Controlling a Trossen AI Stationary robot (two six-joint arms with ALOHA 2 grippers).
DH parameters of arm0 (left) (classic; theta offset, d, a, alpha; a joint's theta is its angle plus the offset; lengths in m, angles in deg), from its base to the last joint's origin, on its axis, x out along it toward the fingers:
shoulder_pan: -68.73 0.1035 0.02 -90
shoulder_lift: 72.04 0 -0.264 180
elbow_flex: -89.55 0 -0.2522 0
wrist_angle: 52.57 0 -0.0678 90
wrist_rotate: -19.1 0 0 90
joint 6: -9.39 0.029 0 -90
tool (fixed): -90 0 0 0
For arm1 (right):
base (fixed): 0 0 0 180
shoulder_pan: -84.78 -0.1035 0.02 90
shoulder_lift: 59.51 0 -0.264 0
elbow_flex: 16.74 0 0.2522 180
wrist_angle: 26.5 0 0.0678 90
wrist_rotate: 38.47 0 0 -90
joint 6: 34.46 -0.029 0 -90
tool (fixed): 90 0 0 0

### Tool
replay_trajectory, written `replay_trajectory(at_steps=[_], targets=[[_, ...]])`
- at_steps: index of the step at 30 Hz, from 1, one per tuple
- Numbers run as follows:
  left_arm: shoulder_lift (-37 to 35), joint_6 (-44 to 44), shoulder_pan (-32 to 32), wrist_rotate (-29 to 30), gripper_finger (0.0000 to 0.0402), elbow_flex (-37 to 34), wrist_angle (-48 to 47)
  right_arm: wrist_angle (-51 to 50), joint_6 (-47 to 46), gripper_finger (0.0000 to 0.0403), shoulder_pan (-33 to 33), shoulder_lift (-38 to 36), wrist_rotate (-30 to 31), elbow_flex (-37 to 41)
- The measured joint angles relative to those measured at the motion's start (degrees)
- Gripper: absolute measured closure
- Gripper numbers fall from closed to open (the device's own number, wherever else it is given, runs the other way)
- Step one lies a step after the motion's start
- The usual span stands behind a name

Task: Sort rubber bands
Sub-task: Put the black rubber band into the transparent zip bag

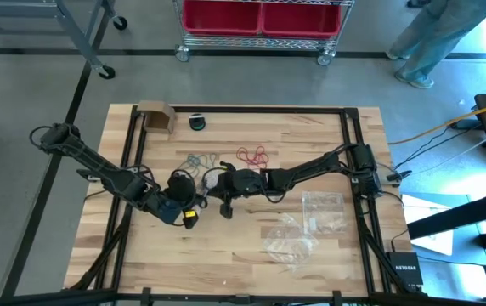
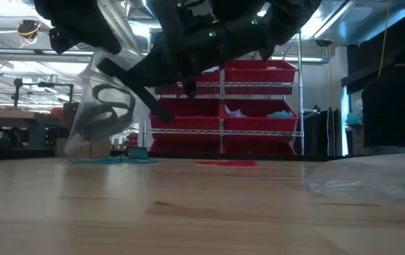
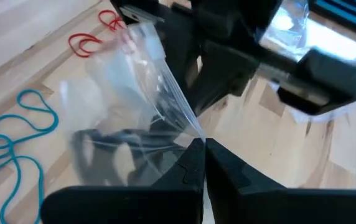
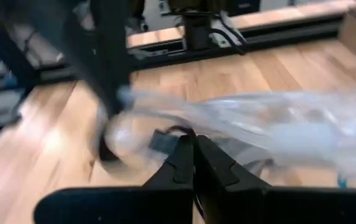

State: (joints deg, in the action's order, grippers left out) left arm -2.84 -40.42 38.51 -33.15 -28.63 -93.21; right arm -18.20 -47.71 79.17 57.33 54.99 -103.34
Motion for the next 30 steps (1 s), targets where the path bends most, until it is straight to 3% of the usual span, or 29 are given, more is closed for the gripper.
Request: replay_trajectory(at_steps=[6, 17, 26, 30], targets=[[2.9, -2.4, 0.0, 0.6, 0.0401, -2.0, 0.8, 0.2, -15.6, 0.0403, 0.0, 0.0, 1.7, 0.0], [6.1, -1.3, -0.2, 5.3, 0.0402, -2.6, 5.4, -2.1, -33.2, 0.0393, 0.0, 0.0, 8.1, 0.0], [6.2, 4.7, 0.9, 8.5, 0.0402, -2.6, 13.1, -1.6, -35.0, 0.0356, 0.0, -0.1, 8.6, 0.0], [6.2, 5.2, 1.5, 8.5, 0.0401, -2.6, 11.8, -0.7, -32.6, 0.032, 0.0, -0.1, 8.0, 0.0]])
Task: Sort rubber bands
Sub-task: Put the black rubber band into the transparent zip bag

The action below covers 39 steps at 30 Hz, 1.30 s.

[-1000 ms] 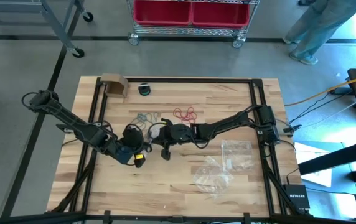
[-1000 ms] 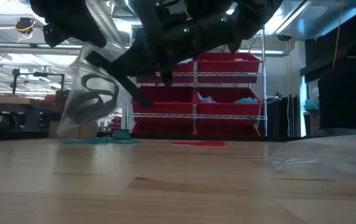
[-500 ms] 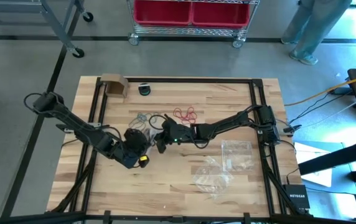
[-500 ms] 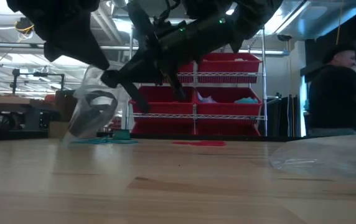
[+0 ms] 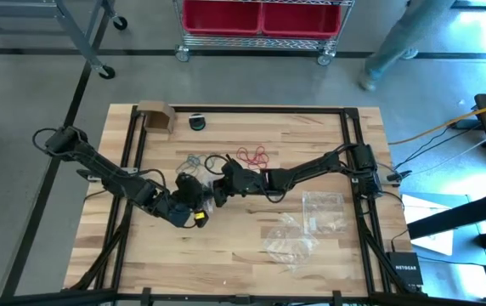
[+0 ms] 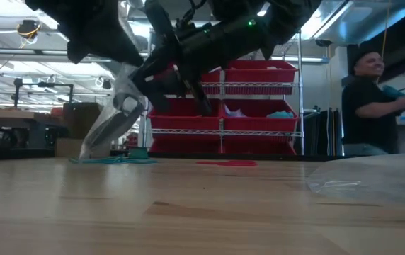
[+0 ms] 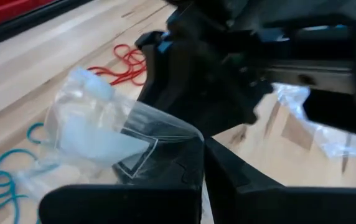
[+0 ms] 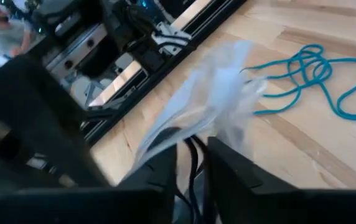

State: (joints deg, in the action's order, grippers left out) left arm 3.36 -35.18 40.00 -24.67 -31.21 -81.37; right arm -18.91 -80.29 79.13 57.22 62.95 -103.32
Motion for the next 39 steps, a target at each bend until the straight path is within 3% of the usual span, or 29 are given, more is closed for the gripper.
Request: replay_trajectory(at_steps=[7, 12, 19, 25, 31, 39], targets=[[0.0, -6.3, -0.1, -0.3, 0.0402, 0.1, -7.9, 0.0, 8.7, 0.0225, 0.2, 0.0, -4.6, 0.0], [0.0, -9.1, -0.2, -0.9, 0.0401, 0.1, -11.9, -0.6, 14.2, 0.0189, 0.2, 0.0, -6.3, 0.1], [0.0, -12.4, -0.1, -0.4, 0.0401, 0.1, -14.1, -0.7, 14.6, 0.0191, 0.2, 0.0, -7.4, 0.1], [0.0, -13.9, 0.1, 0.4, 0.0402, -0.1, -15.9, -0.1, 10.6, 0.0198, -0.2, 0.0, -11.9, 0.0], [0.0, -13.2, 0.0, -0.3, 0.0401, -0.1, -15.8, -6.5, 24.0, 0.0198, 0.0, -1.2, -21.9, 0.0], [0.0, -12.7, -0.2, -1.2, 0.0401, -0.1, -15.8, -26.1, 36.9, 0.0195, 0.1, -4.6, -20.1, 0.0]])
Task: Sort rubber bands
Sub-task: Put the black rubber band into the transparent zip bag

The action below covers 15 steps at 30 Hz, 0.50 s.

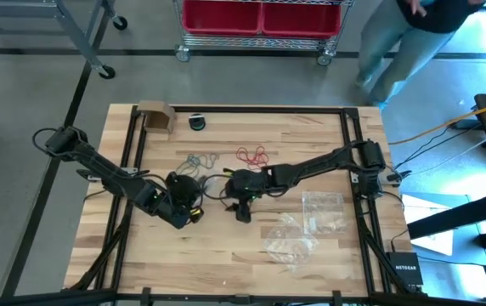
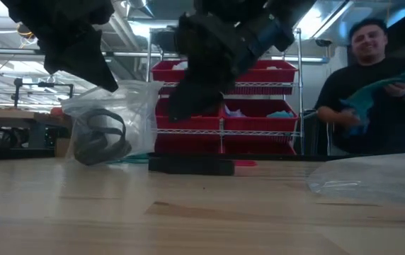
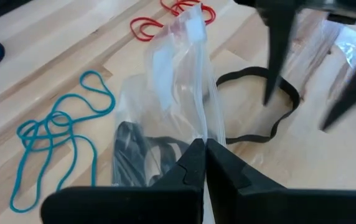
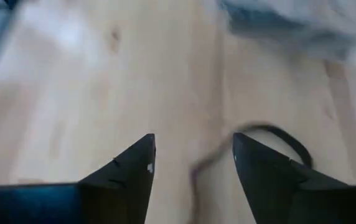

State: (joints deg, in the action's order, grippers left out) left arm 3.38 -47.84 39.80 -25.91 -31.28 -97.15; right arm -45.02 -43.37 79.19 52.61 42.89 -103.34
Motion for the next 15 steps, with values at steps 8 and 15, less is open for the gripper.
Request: replay_trajectory(at_steps=[8, 15], targets=[[0.0, 0.0, 0.0, -0.7, 0.0401, 0.0, 0.0, -1.4, -1.1, 0.0114, 0.0, 0.7, 4.1, 0.7], [0.0, 0.0, 0.0, -1.6, 0.0401, 0.0, -0.1, -1.6, 1.5, 0.0043, 0.1, 0.7, 10.5, 2.2]])
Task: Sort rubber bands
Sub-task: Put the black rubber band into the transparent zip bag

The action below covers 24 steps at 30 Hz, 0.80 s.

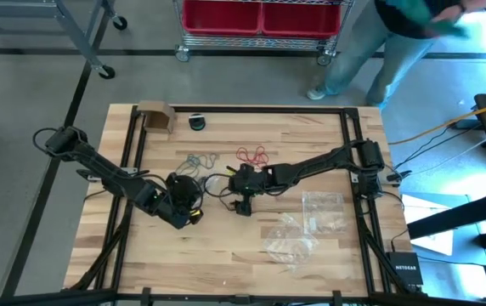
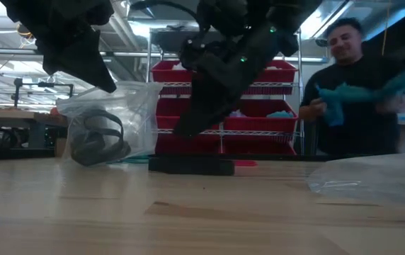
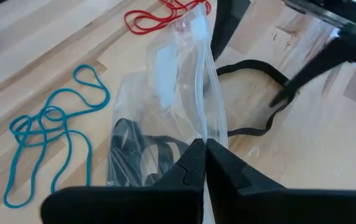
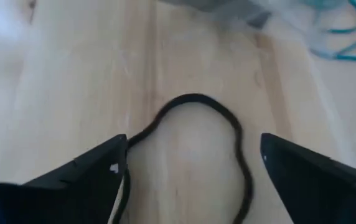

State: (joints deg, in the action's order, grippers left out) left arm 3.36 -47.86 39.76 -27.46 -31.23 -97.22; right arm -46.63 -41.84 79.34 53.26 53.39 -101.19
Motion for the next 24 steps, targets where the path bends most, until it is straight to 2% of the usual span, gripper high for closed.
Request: replay_trajectory(at_steps=[2, 5, 11, 20, 22, 24], targets=[[0.0, 0.0, 0.0, 0.0, 0.0401, 0.0, 0.0, 1.9, 0.4, 0.0035, -1.7, 0.0, 0.2, 1.5], [0.0, 0.2, 0.0, 0.0, 0.0401, 0.0, 0.0, 3.6, 1.0, 0.0034, -4.1, 0.7, 3.7, 3.0], [0.0, 0.3, 0.0, 0.0, 0.0401, 0.0, -0.1, 4.6, 2.3, 0.0043, -6.6, 3.2, 14.9, 3.7], [0.0, 0.4, 0.0, -0.8, 0.0401, 0.1, -0.2, 4.9, 4.5, 0.0045, -6.3, 4.7, 28.6, 3.6], [0.0, 0.4, 0.0, -0.9, 0.0401, 0.1, -0.2, 4.8, 5.0, 0.0045, -5.5, 4.7, 27.4, 3.5], [0.0, 0.4, 0.0, -0.9, 0.0401, 0.1, -0.2, 4.6, 4.7, 0.0045, -4.3, 4.7, 22.8, 3.5]])
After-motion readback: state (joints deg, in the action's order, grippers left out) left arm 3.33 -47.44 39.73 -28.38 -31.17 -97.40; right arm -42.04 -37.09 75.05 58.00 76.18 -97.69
